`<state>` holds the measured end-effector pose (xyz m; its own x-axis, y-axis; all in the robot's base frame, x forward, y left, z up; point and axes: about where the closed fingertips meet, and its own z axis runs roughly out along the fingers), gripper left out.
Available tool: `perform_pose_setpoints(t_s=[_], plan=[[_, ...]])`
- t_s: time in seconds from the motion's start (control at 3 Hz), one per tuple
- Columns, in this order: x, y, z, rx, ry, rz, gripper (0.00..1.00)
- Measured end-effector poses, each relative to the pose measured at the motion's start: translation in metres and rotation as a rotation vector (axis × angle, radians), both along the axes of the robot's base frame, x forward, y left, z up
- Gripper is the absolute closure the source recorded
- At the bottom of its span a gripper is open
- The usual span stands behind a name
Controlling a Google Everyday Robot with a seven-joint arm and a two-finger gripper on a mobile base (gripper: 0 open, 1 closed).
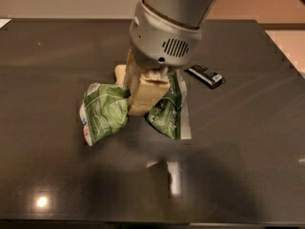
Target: Pick green jalapeno chip bag
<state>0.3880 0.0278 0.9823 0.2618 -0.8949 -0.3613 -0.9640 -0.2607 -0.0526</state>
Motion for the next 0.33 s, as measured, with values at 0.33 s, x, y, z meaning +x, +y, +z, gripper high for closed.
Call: perform_pose_setpoints(t_s=[0.33], plan=[[0.0002, 0.0008, 0.0006, 0.003, -0.004, -0.001, 1.0]])
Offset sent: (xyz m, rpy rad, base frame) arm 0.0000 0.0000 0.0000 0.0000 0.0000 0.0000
